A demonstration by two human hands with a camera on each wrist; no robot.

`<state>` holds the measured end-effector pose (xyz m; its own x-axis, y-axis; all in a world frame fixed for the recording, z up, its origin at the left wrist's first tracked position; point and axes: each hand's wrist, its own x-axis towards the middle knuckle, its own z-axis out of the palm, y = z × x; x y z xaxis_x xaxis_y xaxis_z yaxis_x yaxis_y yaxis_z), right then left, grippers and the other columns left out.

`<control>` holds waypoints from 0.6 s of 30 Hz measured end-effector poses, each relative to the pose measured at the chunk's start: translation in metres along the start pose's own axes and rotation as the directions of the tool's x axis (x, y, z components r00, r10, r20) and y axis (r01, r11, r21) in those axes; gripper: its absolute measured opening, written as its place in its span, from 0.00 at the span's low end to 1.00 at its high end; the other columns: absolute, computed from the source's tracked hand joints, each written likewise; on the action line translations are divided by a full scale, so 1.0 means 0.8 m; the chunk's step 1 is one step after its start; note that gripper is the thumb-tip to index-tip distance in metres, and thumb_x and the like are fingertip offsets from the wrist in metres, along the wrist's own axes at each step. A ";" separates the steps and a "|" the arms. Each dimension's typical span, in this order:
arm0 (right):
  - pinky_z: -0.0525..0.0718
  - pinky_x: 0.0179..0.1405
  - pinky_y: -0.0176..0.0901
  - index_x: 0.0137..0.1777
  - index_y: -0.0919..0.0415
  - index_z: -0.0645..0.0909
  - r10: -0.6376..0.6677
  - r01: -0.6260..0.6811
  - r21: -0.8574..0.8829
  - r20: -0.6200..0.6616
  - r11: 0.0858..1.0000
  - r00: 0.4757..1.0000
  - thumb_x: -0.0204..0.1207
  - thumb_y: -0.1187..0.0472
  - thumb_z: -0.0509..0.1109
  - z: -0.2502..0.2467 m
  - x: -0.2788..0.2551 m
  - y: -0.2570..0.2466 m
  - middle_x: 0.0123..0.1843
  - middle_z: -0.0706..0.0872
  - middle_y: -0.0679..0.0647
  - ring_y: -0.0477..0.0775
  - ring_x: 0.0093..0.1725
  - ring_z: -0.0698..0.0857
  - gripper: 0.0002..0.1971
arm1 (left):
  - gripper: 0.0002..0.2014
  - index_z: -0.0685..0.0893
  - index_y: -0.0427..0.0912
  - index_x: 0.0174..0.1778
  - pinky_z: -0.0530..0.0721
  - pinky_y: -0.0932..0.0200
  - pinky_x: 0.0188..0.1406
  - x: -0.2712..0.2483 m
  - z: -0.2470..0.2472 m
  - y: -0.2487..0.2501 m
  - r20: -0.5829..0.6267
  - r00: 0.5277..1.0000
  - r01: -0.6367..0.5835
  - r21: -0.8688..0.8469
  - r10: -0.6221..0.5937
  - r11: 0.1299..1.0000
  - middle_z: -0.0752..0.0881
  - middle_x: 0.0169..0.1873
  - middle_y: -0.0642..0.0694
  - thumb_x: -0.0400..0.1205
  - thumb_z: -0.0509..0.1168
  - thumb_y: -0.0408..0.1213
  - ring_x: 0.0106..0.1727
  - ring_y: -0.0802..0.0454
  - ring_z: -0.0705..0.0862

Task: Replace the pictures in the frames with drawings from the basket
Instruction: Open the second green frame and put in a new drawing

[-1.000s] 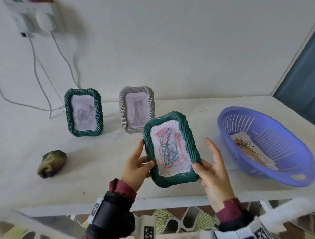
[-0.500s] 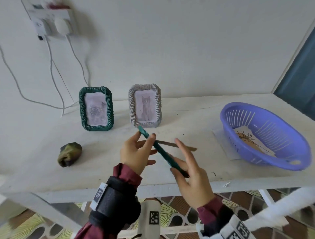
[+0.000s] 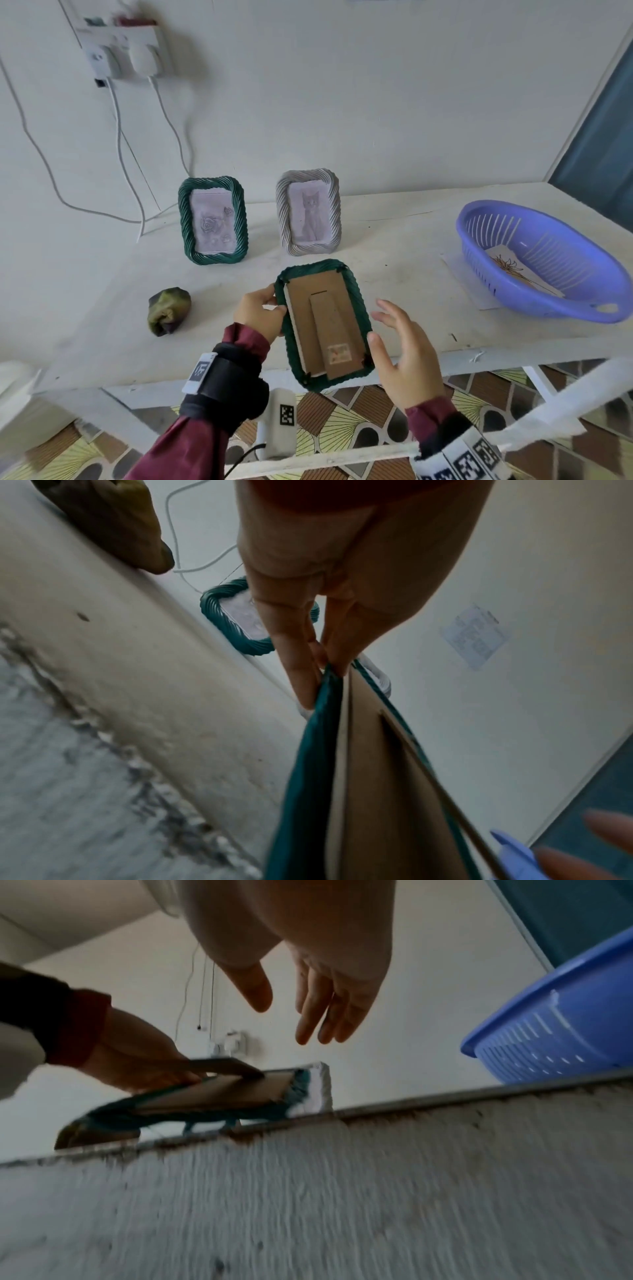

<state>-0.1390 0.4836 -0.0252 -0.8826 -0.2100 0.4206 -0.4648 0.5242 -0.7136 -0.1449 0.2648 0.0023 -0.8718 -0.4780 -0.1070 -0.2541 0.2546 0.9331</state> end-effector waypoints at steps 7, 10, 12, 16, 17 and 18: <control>0.55 0.79 0.40 0.72 0.36 0.50 0.149 -0.141 -0.049 0.270 0.989 0.951 0.79 0.64 0.63 0.032 -0.015 0.022 0.67 0.66 0.27 0.29 0.67 0.66 0.32 | 0.22 0.79 0.39 0.66 0.87 0.49 0.43 0.022 -0.006 -0.027 -0.032 0.999 0.012 0.171 -0.007 0.985 0.85 0.41 0.46 0.75 0.65 0.23 0.39 0.44 0.83; 0.62 0.79 0.49 0.76 0.43 0.54 0.148 -0.142 -0.044 0.252 0.989 0.956 0.80 0.65 0.62 0.040 -0.014 0.020 0.66 0.65 0.26 0.28 0.66 0.66 0.30 | 0.19 0.82 0.36 0.61 0.87 0.45 0.46 0.026 -0.006 -0.037 -0.035 0.999 0.033 0.186 -0.027 0.982 0.86 0.41 0.43 0.74 0.66 0.22 0.41 0.42 0.85; 0.65 0.77 0.51 0.77 0.45 0.55 0.145 -0.142 -0.031 0.254 0.989 0.956 0.80 0.65 0.62 0.044 -0.010 0.019 0.66 0.63 0.24 0.28 0.67 0.66 0.30 | 0.17 0.83 0.35 0.60 0.87 0.44 0.47 0.029 -0.006 -0.043 -0.040 0.998 0.049 0.175 -0.043 0.983 0.86 0.41 0.42 0.74 0.66 0.22 0.43 0.40 0.86; 0.69 0.75 0.52 0.78 0.46 0.54 0.144 -0.132 -0.060 0.266 0.989 0.953 0.80 0.63 0.62 0.050 -0.001 0.020 0.68 0.66 0.28 0.28 0.66 0.67 0.31 | 0.15 0.83 0.34 0.59 0.82 0.55 0.54 0.026 -0.007 -0.043 -0.065 0.998 0.006 0.216 0.008 0.976 0.88 0.49 0.38 0.76 0.65 0.26 0.44 0.47 0.83; 0.70 0.74 0.52 0.78 0.46 0.55 0.149 -0.138 -0.061 0.266 0.989 0.952 0.80 0.63 0.63 0.052 0.001 0.020 0.68 0.66 0.28 0.28 0.65 0.68 0.31 | 0.14 0.84 0.34 0.59 0.80 0.60 0.52 0.023 -0.009 -0.042 -0.063 0.997 -0.022 0.238 0.038 0.971 0.88 0.51 0.38 0.77 0.64 0.29 0.44 0.49 0.82; 0.71 0.74 0.53 0.78 0.46 0.55 0.153 -0.142 -0.059 0.267 0.988 0.951 0.80 0.63 0.63 0.053 0.002 0.020 0.68 0.66 0.28 0.28 0.65 0.68 0.31 | 0.13 0.84 0.35 0.58 0.77 0.62 0.49 0.017 -0.010 -0.038 -0.053 0.997 -0.041 0.261 0.056 0.965 0.88 0.51 0.39 0.79 0.64 0.32 0.43 0.50 0.81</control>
<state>-0.1509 0.4569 -0.0596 -0.9296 -0.3403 0.1414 -0.3297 0.5963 -0.7319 -0.1456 0.2439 -0.0248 -0.8614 -0.5067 -0.0361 -0.3189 0.4842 0.8148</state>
